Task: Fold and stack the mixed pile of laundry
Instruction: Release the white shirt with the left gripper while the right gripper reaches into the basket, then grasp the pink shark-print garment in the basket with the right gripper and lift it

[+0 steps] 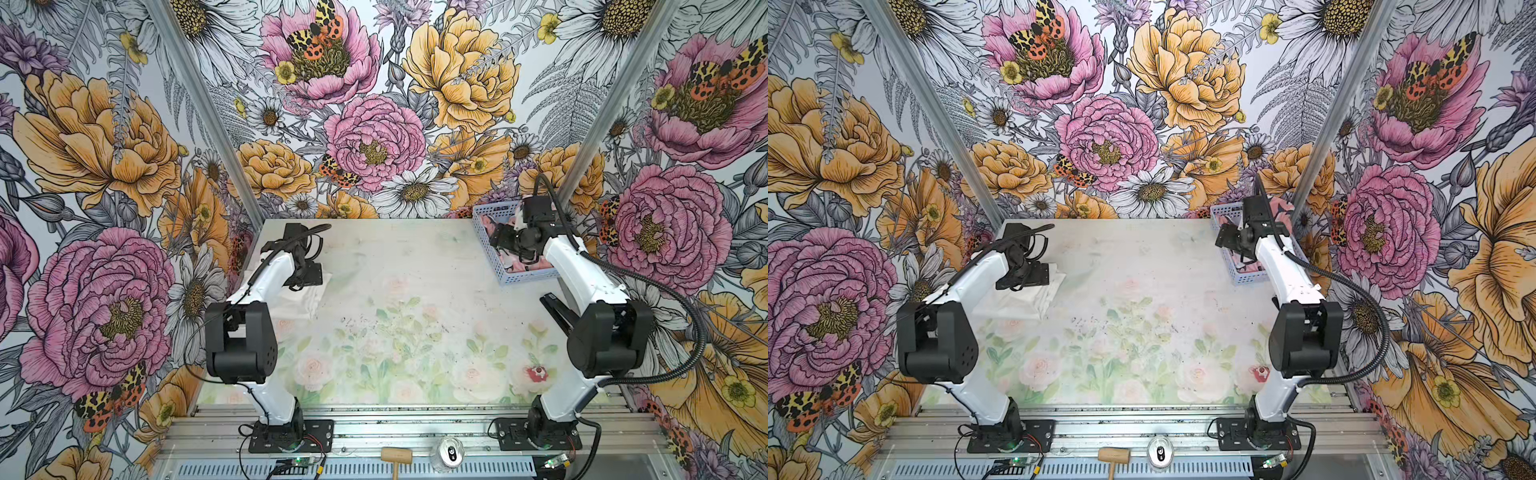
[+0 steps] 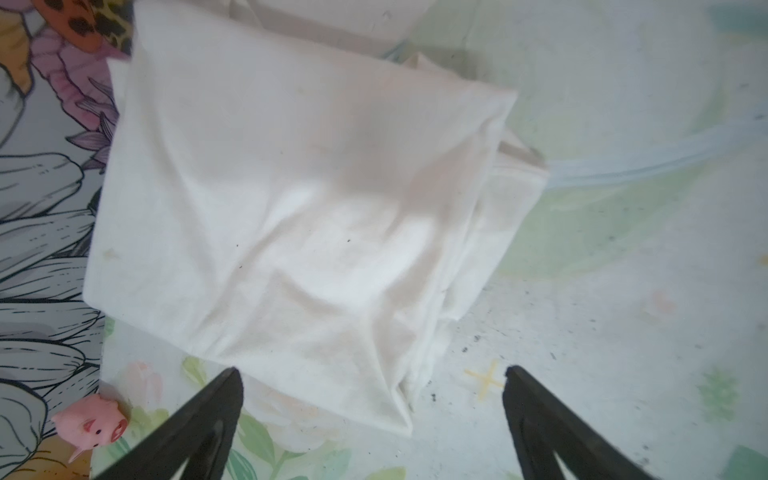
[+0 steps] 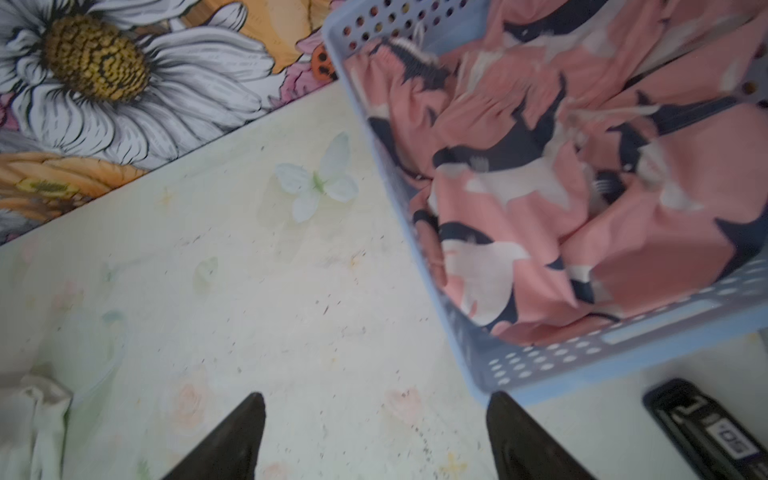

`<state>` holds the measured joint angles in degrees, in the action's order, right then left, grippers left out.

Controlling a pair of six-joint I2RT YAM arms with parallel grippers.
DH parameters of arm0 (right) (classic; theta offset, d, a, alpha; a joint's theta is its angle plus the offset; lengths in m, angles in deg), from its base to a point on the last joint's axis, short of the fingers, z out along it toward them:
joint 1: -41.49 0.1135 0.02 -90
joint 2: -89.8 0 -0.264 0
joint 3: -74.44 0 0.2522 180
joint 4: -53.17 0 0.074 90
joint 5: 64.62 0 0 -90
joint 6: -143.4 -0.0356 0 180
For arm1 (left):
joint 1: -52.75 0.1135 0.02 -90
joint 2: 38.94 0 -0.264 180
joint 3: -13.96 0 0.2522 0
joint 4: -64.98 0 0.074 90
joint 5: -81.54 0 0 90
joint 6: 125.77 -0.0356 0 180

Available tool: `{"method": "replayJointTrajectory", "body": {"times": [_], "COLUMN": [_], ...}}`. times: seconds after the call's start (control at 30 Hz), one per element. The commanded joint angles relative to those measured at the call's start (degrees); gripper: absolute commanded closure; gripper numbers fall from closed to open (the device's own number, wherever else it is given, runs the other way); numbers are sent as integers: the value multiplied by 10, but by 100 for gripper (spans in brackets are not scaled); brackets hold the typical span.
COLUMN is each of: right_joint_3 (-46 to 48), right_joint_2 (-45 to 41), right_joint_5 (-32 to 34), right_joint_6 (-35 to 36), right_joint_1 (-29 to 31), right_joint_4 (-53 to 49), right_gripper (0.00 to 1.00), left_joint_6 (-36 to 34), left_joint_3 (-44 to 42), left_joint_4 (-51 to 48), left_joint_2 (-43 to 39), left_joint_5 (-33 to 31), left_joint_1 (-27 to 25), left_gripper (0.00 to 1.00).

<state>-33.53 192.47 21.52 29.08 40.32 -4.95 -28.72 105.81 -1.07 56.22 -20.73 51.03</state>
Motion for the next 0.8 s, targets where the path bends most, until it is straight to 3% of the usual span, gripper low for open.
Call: {"method": "replayJointTrajectory", "body": {"times": [0.0, 0.17, 0.23, 0.3, 0.37, 0.47, 0.63, 0.77], "right_joint_3": [-66, -179, -213, -236, -251, -251, -243, -251], "right_joint_2": [86, 230, 279, 313, 317, 280, 159, 68], "right_joint_5": [78, 50, 33, 22, 16, 30, 36, -19], "right_joint_6": [21, 28, 29, 24, 26, 31, 52, 60], "right_joint_1": [-26, -57, -64, -70, -69, -66, -59, -53], "right_joint_4": [-4, -3, -4, -3, 0, 7, 6, 5], "right_gripper": [14, 15, 22, 39, 69, 98, 100, 100], "left_joint_6": [34, 77, 89, 97, 101, 99, 99, 117], "left_joint_3": [0, -23, -33, -43, -54, -58, -48, -58], "left_joint_4": [21, 46, 52, 58, 64, 64, 67, 87], "left_joint_2": [-38, -84, -93, -99, -104, -105, -111, -132], "left_joint_5": [38, 104, 113, 123, 131, 142, 150, 163], "left_joint_1": [-8, -47, -61, -69, -73, -76, -77, -80], "left_gripper": [1, 1, 1, 1, 1, 1, 1, 1]}}
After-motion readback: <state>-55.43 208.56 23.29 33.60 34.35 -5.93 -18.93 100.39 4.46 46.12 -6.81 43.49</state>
